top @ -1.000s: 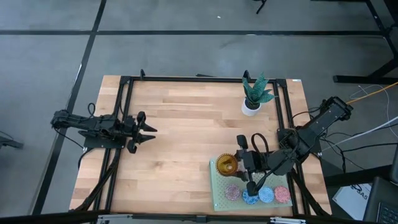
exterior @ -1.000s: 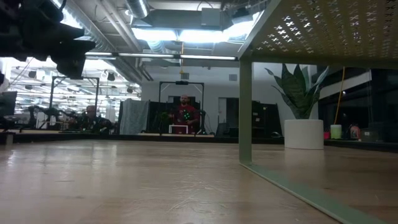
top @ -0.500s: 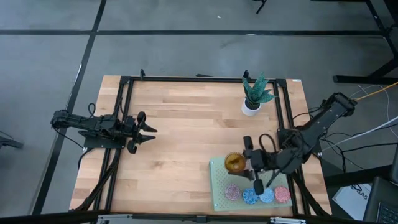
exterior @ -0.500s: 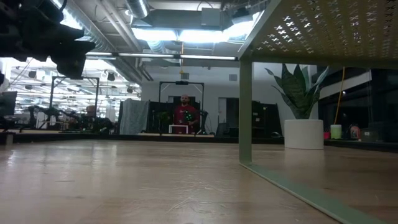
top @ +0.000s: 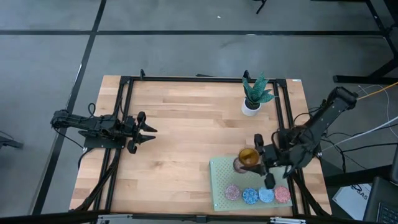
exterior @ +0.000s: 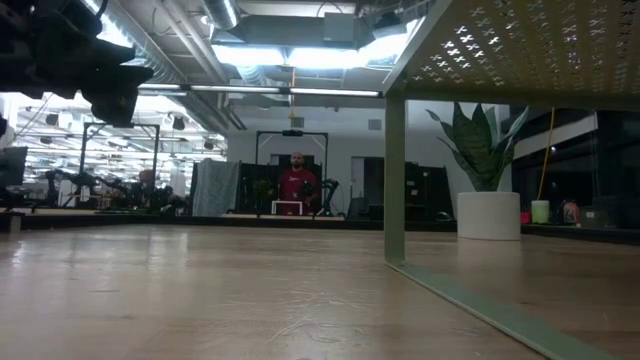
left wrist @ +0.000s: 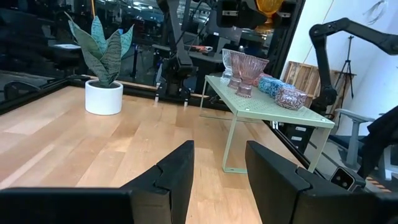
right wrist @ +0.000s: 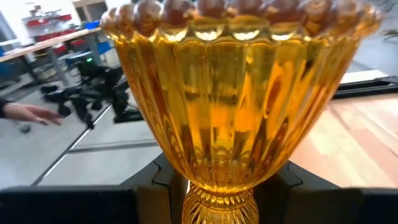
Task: Pick & Place candle stick holders
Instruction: Put the brown glass candle holder on the shelf
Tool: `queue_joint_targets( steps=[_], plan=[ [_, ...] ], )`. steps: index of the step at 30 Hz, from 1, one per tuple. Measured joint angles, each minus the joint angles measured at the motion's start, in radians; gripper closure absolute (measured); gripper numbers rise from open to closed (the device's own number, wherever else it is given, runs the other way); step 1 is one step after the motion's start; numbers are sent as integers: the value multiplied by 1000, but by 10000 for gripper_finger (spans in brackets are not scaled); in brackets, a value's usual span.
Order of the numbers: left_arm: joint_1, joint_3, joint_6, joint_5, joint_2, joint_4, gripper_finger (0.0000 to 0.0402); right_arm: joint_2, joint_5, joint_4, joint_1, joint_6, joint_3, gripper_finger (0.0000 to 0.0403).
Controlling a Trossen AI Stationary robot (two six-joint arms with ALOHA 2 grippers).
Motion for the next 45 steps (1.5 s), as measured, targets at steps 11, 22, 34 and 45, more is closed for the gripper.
queue_joint_targets(
  steps=[11, 22, 34, 45],
  plan=[
    [0, 0, 0, 0, 0, 0, 261, -248, -77, -324, 88, 249, 3, 274],
    [0, 0, 0, -1, 0, 0, 261, -278, -73, -355, 117, 199, 3, 274],
    [0, 0, 0, -1, 0, 0, 261, -209, -342, -203, 117, 151, 3, 274],
    [0, 0, 0, -1, 0, 0, 261, -124, -378, -119, 133, -35, 3, 274]
  ],
)
